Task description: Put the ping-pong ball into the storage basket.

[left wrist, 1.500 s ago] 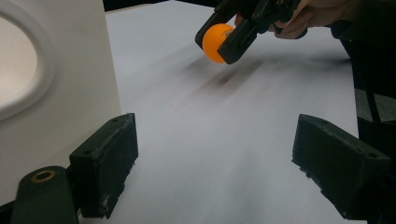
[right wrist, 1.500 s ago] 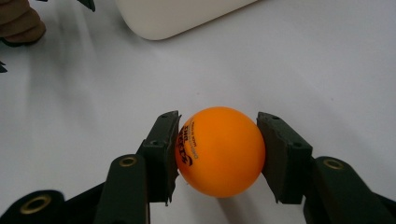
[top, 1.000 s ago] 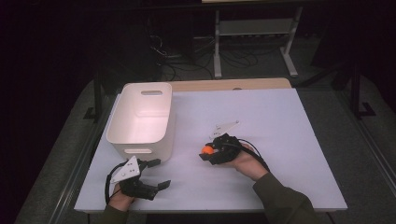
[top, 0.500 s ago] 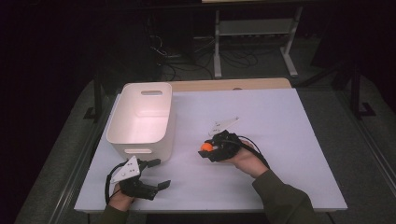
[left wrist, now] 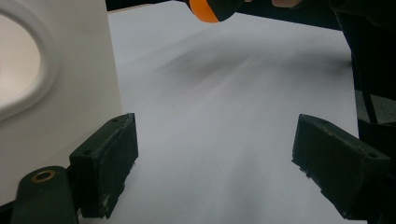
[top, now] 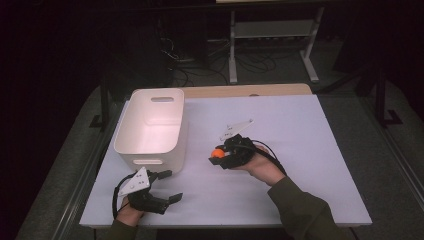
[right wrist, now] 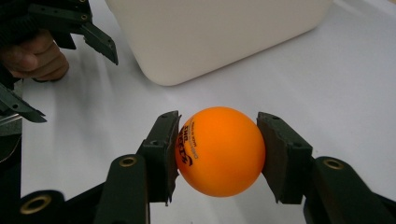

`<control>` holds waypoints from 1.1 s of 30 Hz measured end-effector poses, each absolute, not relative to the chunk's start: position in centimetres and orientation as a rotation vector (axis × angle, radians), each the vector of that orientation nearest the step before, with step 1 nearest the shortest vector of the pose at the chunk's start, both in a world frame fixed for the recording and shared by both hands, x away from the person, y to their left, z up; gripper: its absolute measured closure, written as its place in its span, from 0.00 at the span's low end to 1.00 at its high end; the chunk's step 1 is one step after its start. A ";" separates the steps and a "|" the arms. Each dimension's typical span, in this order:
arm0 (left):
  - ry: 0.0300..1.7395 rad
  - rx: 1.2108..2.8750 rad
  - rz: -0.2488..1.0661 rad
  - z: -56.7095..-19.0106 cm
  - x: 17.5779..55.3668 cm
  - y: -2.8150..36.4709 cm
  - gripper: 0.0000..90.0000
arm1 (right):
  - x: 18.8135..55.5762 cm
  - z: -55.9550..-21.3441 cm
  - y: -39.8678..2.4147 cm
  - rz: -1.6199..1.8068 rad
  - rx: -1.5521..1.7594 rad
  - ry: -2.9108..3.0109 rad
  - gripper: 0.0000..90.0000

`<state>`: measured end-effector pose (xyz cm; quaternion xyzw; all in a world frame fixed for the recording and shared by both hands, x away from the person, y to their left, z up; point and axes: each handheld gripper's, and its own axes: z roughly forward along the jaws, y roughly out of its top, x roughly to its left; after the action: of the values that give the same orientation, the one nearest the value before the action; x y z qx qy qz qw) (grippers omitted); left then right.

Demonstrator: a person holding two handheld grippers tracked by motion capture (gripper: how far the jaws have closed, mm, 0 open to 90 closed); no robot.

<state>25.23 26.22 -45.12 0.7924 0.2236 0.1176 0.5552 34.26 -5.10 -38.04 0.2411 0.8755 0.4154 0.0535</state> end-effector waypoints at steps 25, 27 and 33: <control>0.527 1.869 0.278 -45.1 25.2 26.2 0.16 | 35.4 -35.0 -3.2 1.280 0.664 2.660 0.55; 0.527 1.867 0.278 -45.1 25.2 26.2 0.16 | 35.5 -34.7 -3.0 1.284 0.652 2.657 0.55; 0.528 1.871 0.277 -45.1 25.2 26.2 0.16 | 35.8 -34.0 -2.6 1.289 0.639 2.655 0.55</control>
<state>25.22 26.22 -45.12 0.7923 0.2234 0.1173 0.5555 35.83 -2.57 -33.97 0.2113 0.8776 0.4260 0.0608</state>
